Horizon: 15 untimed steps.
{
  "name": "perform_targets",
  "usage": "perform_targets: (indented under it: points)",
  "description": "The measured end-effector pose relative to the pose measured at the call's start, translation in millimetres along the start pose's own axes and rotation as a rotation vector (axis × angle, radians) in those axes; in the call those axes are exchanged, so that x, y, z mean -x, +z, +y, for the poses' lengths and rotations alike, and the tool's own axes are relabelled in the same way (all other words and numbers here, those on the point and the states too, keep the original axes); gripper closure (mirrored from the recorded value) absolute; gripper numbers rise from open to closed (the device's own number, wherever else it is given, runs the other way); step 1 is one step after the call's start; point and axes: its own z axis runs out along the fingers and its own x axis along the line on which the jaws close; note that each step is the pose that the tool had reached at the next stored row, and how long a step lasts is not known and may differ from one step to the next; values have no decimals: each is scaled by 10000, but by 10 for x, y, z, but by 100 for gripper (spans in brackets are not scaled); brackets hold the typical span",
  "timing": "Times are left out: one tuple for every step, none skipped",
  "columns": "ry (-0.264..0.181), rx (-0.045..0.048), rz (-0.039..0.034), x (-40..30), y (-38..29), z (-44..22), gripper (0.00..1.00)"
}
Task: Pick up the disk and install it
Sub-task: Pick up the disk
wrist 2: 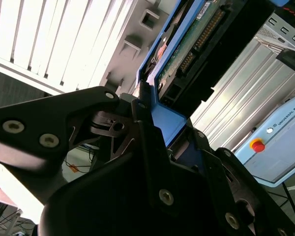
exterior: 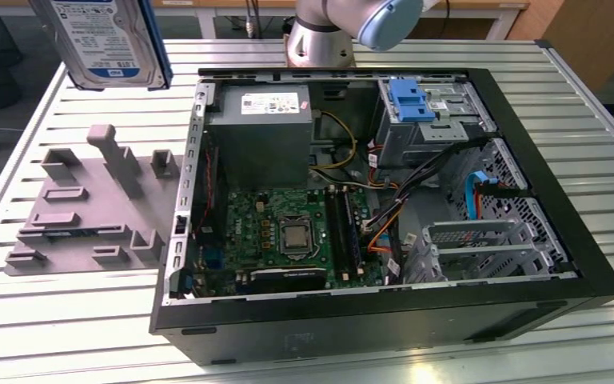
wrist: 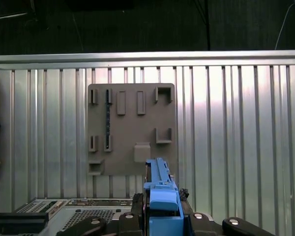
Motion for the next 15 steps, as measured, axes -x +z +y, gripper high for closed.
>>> perform_targets:
  points:
    - [0, 0, 0, 0, 0, -4, 64]
    - [0, 0, 0, 0, 0, -8, 64]
    - [0, 0, 0, 0, 0, -12, 64]
    - [0, -1, 0, 0, 0, -13, 64]
    - [0, 0, 0, 1, 0, -17, 64]
    - [0, 0, 0, 0, 0, -20, 64]
    - [0, -1, 0, 0, 0, -22, 64]
    - [0, 0, 0, 1, 0, -24, 64]
    - [0, 0, 0, 1, -1, -26, 64]
    - [1, 0, 0, 1, -1, -27, 64]
    - [0, 0, 0, 1, 0, -27, 64]
    - [0, 0, 0, 1, -1, -28, 64]
    - [0, 0, 0, 1, -1, -29, 64]
    - [0, -1, 0, 1, 0, -30, 64]
    - [-1, -1, 0, 1, 0, -33, 64]
